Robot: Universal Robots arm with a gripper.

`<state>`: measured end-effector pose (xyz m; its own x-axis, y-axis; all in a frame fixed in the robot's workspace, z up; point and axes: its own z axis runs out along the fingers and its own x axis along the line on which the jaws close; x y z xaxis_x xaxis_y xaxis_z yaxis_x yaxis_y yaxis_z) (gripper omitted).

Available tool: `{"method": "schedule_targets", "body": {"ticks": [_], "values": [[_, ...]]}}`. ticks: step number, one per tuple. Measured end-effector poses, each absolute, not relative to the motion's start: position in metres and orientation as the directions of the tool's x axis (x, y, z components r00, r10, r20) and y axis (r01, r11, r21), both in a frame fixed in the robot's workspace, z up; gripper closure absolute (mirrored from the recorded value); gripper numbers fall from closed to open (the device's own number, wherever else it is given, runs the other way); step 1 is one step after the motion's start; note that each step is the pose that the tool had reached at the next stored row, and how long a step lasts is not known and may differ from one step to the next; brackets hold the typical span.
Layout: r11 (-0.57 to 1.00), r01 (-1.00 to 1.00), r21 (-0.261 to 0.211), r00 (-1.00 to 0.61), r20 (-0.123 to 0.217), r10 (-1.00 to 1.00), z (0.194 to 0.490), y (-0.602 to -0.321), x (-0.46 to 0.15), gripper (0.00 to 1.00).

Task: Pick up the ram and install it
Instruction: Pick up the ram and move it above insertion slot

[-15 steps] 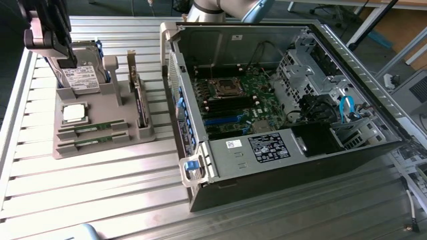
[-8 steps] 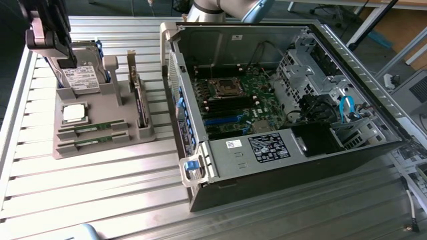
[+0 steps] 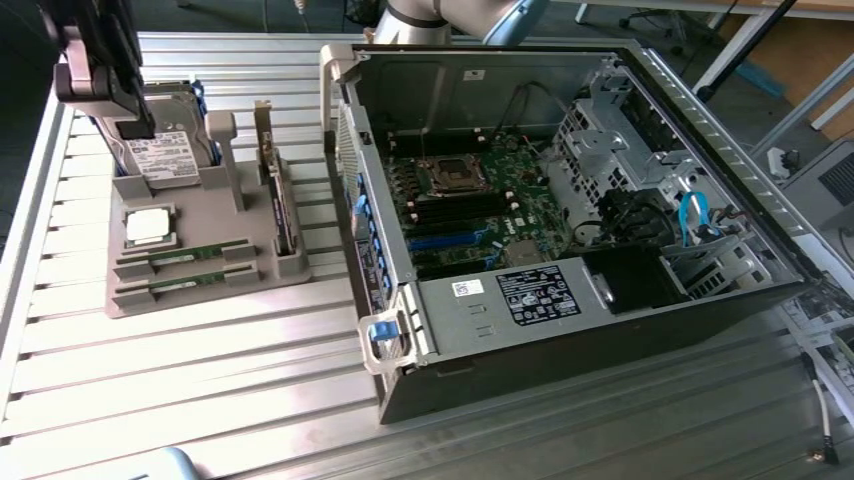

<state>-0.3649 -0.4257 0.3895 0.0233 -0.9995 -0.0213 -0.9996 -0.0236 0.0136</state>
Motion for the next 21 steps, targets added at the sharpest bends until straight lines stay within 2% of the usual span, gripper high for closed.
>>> {"method": "schedule_targets", "body": {"ticks": [21], "values": [[-0.024, -1.0, 0.012, 0.024, -0.021, -0.999, 0.365, -0.426, -0.367, 0.89]]}}
